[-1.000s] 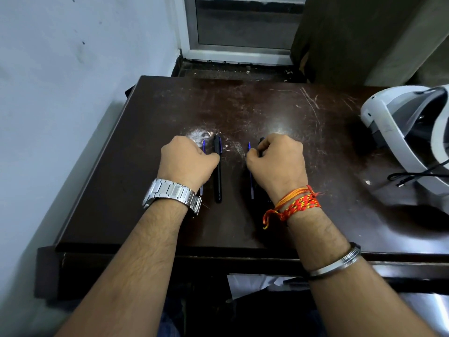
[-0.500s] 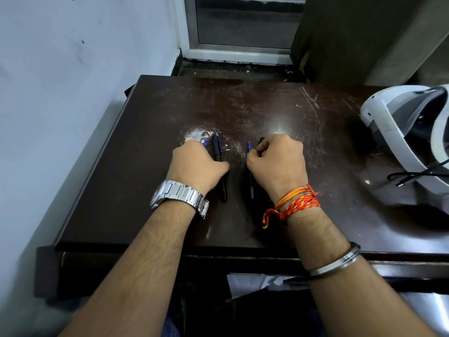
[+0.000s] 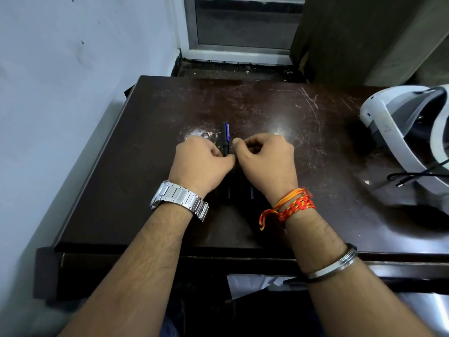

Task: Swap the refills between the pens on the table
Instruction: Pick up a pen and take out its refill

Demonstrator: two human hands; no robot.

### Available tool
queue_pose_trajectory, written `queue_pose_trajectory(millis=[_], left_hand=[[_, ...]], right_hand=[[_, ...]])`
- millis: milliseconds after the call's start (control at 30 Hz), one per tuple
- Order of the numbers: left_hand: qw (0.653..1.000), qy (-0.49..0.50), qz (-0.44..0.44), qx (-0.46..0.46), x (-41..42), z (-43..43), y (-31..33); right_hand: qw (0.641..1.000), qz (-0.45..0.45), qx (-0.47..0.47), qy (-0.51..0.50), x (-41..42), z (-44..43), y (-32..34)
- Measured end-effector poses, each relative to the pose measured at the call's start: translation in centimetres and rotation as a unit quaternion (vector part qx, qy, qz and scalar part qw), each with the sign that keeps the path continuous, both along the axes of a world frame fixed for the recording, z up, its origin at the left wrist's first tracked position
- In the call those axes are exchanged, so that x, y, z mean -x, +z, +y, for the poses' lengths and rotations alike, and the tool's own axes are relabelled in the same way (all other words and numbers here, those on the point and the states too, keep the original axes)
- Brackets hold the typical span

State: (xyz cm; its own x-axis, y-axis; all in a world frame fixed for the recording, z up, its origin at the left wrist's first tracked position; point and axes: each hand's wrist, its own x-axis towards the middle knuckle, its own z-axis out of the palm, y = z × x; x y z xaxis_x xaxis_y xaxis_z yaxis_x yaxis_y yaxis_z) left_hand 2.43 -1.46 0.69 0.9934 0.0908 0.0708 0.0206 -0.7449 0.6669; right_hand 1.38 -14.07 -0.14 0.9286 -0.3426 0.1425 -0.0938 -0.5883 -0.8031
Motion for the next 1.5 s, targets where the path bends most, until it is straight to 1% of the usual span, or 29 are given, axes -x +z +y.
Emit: queue_pose_trajectory(millis=[100, 200, 300, 400, 467, 533, 567, 633, 767, 900, 1033, 1267, 1400, 1500], left_hand=[[0.999, -0.023, -0.022, 0.012, 0.3, -0.2, 0.2], [0.998, -0.051, -0.025, 0.028, 0.6, -0.4, 0.3], [0.996, -0.067, -0.025, 0.053, 0.8, -0.5, 0.1], [0.994, -0.062, -0.016, 0.086, 1.0, -0.8, -0.1], [0.987, -0.046, 0.006, 0.153, 1.0, -1.2, -0.2], [0.968, -0.029, 0.035, 0.245, 1.1, -1.9, -0.2], [0.960, -0.026, 0.043, 0.276, 1.2, -2.2, -0.3], [0.955, -0.029, 0.037, 0.294, 1.6, -2.7, -0.2], [0.960, -0.035, -0.004, 0.276, 1.9, -3.2, -0.1], [0.960, -0.031, -0.006, 0.279, 1.9, -3.5, 0.2], [0.958, -0.029, -0.002, 0.286, 1.9, -3.6, 0.4], [0.937, -0.028, 0.017, 0.349, 2.5, -4.1, 0.2], [0.952, -0.020, 0.018, 0.306, 2.7, -3.8, 0.1], [0.963, -0.019, 0.004, 0.268, 2.7, -3.4, 0.5]], right_hand=[[0.998, 0.016, -0.061, -0.001, -0.2, 0.1, -0.3], [0.992, 0.020, -0.128, -0.001, -0.5, 0.1, -0.5], [0.977, 0.005, -0.210, 0.018, -0.6, 0.2, -0.6], [0.952, 0.003, -0.302, 0.054, -0.5, 0.7, -0.6], [0.931, 0.019, -0.355, 0.082, -0.5, 1.2, -0.7], [0.920, 0.024, -0.380, 0.089, -0.6, 1.6, -0.9], [0.917, 0.021, -0.389, 0.086, -0.6, 1.8, -0.9], [0.911, 0.002, -0.405, 0.082, -0.6, 2.0, -0.8], [0.901, -0.039, -0.425, 0.082, -0.5, 2.1, -0.6], [0.885, -0.045, -0.457, 0.069, -0.2, 2.2, -0.2], [0.880, -0.048, -0.468, 0.067, -0.2, 2.2, -0.2], [0.906, -0.077, -0.410, 0.073, -0.6, 1.7, -0.4], [0.911, -0.074, -0.402, 0.066, -0.4, 1.8, -0.6], [0.913, -0.087, -0.395, 0.058, -0.3, 1.9, -0.3]])
